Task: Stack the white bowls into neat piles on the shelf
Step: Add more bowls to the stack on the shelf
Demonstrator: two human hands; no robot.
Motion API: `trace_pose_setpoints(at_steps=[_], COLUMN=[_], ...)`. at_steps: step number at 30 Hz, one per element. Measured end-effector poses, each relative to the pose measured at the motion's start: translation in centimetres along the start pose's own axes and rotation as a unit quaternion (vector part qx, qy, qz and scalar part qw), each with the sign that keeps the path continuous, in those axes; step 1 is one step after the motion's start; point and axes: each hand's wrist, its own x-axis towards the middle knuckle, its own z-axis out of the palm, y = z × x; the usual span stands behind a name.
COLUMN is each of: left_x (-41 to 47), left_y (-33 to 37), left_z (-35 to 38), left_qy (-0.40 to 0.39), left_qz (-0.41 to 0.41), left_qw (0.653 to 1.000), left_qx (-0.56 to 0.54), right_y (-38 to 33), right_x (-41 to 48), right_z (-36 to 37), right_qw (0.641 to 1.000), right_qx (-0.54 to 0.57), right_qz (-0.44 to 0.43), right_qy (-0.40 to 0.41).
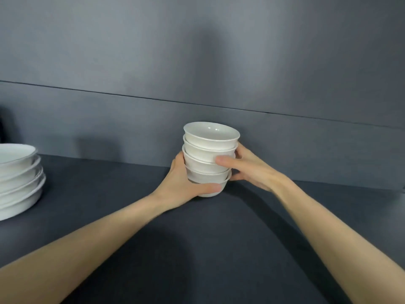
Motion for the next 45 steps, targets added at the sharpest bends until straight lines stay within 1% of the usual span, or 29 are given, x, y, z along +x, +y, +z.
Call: trace_pose_setpoints(at_steps=[4,6,10,13,16,19,23,32,35,39,45], left_x=[-0.4,-0.3,-0.2,0.1,0.4,0.4,0.3,-0.6,-1.4,-3.3,-8.4], left_y=[0.5,-0.1,0.0,0.1,-0.3,-0.1,0.5,2.1,3.4,6.6,11.2], left_z=[1.1,1.0,0.5,-0.3,-1.2,-1.2,-0.3,0.3,-0.3,-2.2,-7.2], left_qy=[0.049,0.057,0.035,-0.002,-0.032,-0.051,-0.027,0.005,0.007,0.029,0.070], left_qz=[-0.003,-0.013,-0.024,-0.023,-0.046,-0.049,-0.039,-0.004,0.009,0.027,0.048], left_qw=[0.999,0.998,0.999,0.999,0.998,0.997,0.998,1.000,1.000,0.999,0.996], left_qx=[-0.004,0.002,-0.010,-0.024,-0.026,-0.036,-0.035,-0.029,-0.029,-0.035,-0.022], right_y=[0.5,0.5,0.6,0.4,0.4,0.3,0.4,-0.1,-1.5,-5.1,-11.5], right_x=[0.1,0.0,-0.2,-0.4,-0.3,-0.2,-0.1,-0.4,-1.0,-2.4,-5.3], right_z=[-0.2,-0.1,0.1,0.1,-0.2,-0.5,-0.5,-0.1,0.2,1.2,5.8], right_qw=[0.999,0.999,0.999,0.999,0.999,0.999,0.997,0.997,0.997,0.995,0.992], right_qx=[0.032,0.040,0.038,0.036,0.034,0.050,0.068,0.070,0.063,0.064,0.064], right_qz=[-0.001,-0.003,-0.014,-0.009,0.008,0.009,-0.005,-0.033,-0.044,-0.068,-0.109], right_qy=[-0.010,-0.001,0.012,0.022,0.013,-0.006,-0.024,0.025,0.026,0.022,0.011])
